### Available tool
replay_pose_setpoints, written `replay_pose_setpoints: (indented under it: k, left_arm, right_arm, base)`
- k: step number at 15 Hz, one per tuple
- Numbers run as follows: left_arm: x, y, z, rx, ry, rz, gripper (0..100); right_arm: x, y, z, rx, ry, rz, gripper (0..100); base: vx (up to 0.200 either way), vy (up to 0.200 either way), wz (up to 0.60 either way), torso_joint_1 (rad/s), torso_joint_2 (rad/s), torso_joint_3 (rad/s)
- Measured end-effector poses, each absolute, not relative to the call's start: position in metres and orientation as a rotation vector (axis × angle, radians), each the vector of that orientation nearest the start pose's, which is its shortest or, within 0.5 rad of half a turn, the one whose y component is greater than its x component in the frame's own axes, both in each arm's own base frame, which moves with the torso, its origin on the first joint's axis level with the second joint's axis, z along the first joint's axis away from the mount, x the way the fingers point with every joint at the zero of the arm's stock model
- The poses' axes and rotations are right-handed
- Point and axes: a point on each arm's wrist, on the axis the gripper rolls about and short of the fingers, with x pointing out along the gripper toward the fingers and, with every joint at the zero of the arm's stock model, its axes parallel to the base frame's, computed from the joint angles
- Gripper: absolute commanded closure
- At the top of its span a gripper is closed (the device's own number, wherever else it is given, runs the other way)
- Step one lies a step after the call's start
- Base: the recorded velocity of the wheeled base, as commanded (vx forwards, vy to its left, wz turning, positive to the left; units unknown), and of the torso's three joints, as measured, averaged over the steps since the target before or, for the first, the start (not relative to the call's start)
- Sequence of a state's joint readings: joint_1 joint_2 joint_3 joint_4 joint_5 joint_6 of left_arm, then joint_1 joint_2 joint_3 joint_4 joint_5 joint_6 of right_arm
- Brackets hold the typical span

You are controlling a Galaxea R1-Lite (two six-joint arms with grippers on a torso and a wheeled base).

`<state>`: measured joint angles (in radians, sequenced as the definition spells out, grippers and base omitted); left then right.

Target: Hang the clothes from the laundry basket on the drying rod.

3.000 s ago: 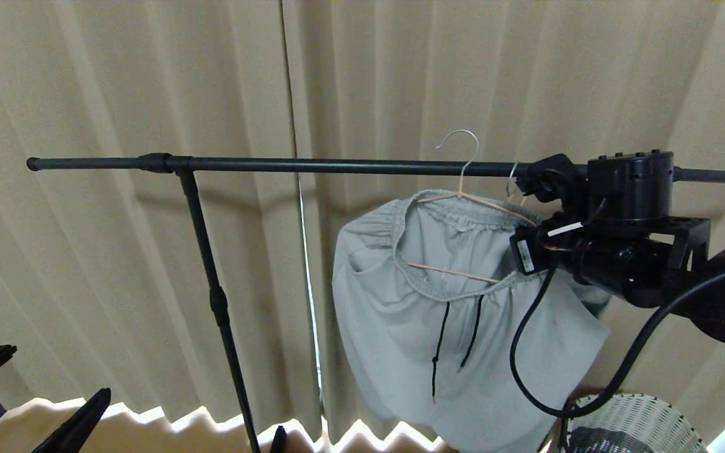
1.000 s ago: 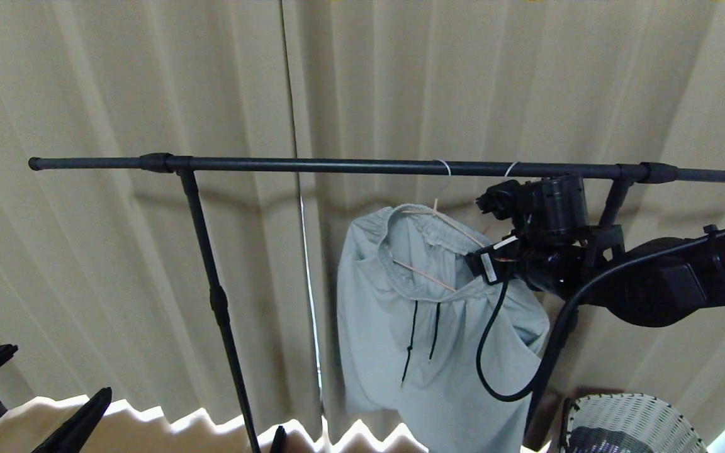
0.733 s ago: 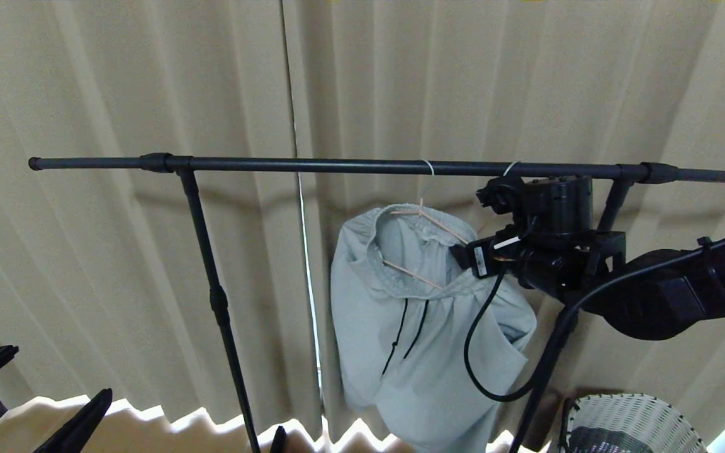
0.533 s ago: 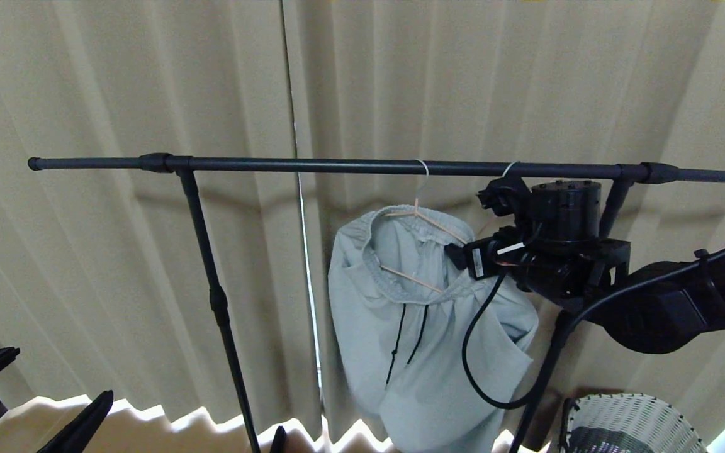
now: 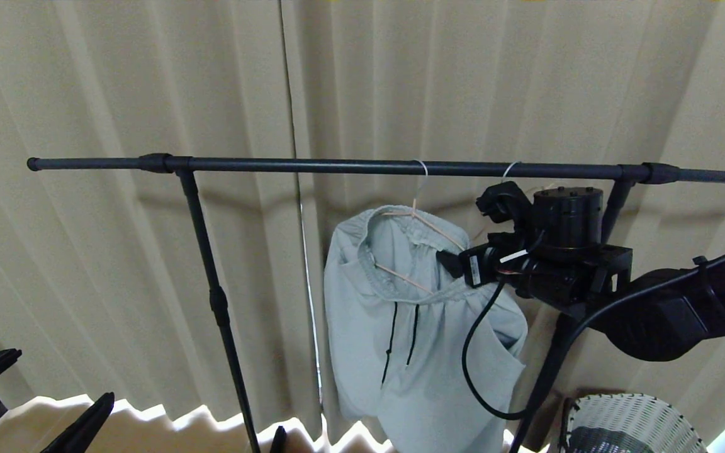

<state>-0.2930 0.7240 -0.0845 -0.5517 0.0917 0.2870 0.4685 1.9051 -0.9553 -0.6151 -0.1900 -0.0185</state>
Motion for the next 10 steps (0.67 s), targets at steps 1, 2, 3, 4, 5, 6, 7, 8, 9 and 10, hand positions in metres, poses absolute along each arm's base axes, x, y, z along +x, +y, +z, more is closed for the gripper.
replay_pose_setpoints:
  k: [1, 2, 3, 4, 5, 6, 7, 8, 9, 10]
  left_arm:
    - [0.0604, -0.0161, 0.1460, 0.302, 0.057, -0.212, 0]
    - [0.0604, -0.0161, 0.1460, 0.302, 0.057, -0.212, 0]
    - [0.0604, -0.0161, 0.1460, 0.303, 0.057, -0.212, 0]
    - [0.0604, -0.0161, 0.1460, 0.303, 0.057, -0.212, 0]
    - [0.0604, -0.0161, 0.1460, 0.302, 0.057, -0.212, 0]
    - [0.0604, -0.0161, 0.1459, 0.302, 0.057, -0.212, 0]
    - [0.0604, -0.0161, 0.1457, 0.303, 0.058, -0.212, 0]
    - [0.0604, -0.0161, 0.1457, 0.303, 0.058, -0.212, 0]
    - [0.0603, -0.0160, 0.1457, 0.303, 0.058, -0.212, 0]
    - [0.0604, -0.0161, 0.1457, 0.303, 0.058, -0.212, 0]
  right_arm:
    - [0.3218, 0.1587, 0.1548, -0.115, 0.278, 0.293, 0]
    - [0.3213, 0.1588, 0.1554, -0.108, 0.256, 0.304, 0]
    - [0.3205, 0.1587, 0.1553, -0.101, 0.237, 0.316, 0]
    - [0.3193, 0.1582, 0.1540, -0.096, 0.227, 0.327, 0]
    - [0.3182, 0.1576, 0.1533, -0.091, 0.214, 0.337, 0]
    - [0.3173, 0.1570, 0.1527, -0.087, 0.199, 0.344, 0]
    - [0.3166, 0.1562, 0.1517, -0.086, 0.195, 0.346, 0]
    - [0.3155, 0.1555, 0.1493, -0.090, 0.203, 0.346, 0]
    - [0.3150, 0.1541, 0.1473, -0.105, 0.208, 0.347, 0]
    - [0.3149, 0.1528, 0.1461, -0.120, 0.209, 0.351, 0]
  base:
    - [0.000, 0.000, 0.00, 0.000, 0.00, 0.000]
    - [0.000, 0.000, 0.00, 0.000, 0.00, 0.000]
    - [0.000, 0.000, 0.00, 0.000, 0.00, 0.000]
    - [0.000, 0.000, 0.00, 0.000, 0.00, 0.000]
    - [0.000, 0.000, 0.00, 0.000, 0.00, 0.000]
    - [0.000, 0.000, 0.00, 0.000, 0.00, 0.000]
    - [0.000, 0.000, 0.00, 0.000, 0.00, 0.000]
    - [0.000, 0.000, 0.00, 0.000, 0.00, 0.000]
    - [0.000, 0.000, 0.00, 0.000, 0.00, 0.000]
    - [0.000, 0.000, 0.00, 0.000, 0.00, 0.000]
